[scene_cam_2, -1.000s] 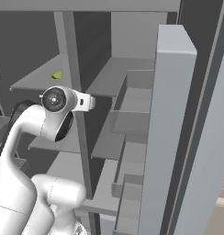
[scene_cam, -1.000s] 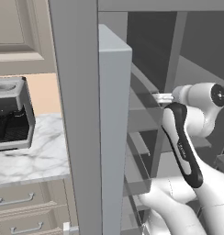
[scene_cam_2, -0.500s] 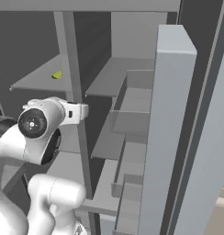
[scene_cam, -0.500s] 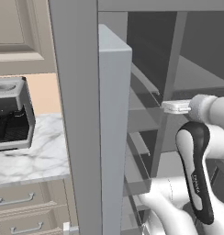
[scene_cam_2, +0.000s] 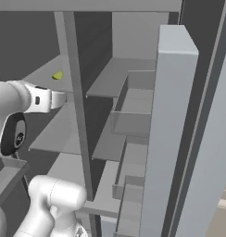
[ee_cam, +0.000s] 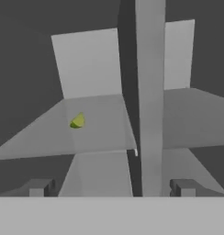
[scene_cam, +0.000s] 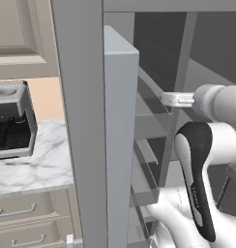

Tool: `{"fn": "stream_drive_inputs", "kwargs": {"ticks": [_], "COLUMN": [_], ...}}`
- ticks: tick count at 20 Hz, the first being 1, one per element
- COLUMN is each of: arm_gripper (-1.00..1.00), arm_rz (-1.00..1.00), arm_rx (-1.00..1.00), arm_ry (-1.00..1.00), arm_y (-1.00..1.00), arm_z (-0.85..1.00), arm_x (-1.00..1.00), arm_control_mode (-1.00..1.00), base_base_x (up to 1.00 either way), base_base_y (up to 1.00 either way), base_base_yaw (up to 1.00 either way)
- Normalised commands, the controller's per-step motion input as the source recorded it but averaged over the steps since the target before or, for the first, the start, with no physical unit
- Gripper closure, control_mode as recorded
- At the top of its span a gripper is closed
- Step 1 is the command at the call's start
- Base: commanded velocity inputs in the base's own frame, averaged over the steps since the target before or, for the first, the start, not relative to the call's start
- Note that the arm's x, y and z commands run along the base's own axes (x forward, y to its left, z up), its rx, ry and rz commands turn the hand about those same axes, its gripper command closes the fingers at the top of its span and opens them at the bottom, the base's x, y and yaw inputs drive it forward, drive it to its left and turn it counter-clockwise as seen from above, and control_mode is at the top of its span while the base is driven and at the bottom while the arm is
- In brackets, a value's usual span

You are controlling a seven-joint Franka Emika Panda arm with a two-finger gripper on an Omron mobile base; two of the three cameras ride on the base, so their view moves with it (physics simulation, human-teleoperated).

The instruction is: There is a bowl on the dining counter. Grab a lemon wedge from the fridge and place it in the bowl. Then get the liquor bottle and glass cup from the cabinet and place them next to the bowl.

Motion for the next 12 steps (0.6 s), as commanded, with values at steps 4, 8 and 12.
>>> {"fn": "stream_drive_inputs", "kwargs": {"ticks": [4, 8, 12], "arm_gripper": [-1.00, -1.00, -1.00], "arm_rz": [-0.11, 0.00, 0.03], "arm_rx": [-0.01, 0.00, 0.00], "arm_ry": [0.11, 0.04, 0.00], "arm_y": [0.69, 0.15, 0.00], "arm_z": [0.00, -0.11, -0.10], "arm_x": [0.32, 0.50, 0.48], "arm_control_mode": [-1.00, -1.00, -1.00], "base_base_x": [0.00, 0.00, 0.00], "base_base_y": [0.00, 0.00, 0.00], "base_base_yaw": [0.00, 0.00, 0.00]}}
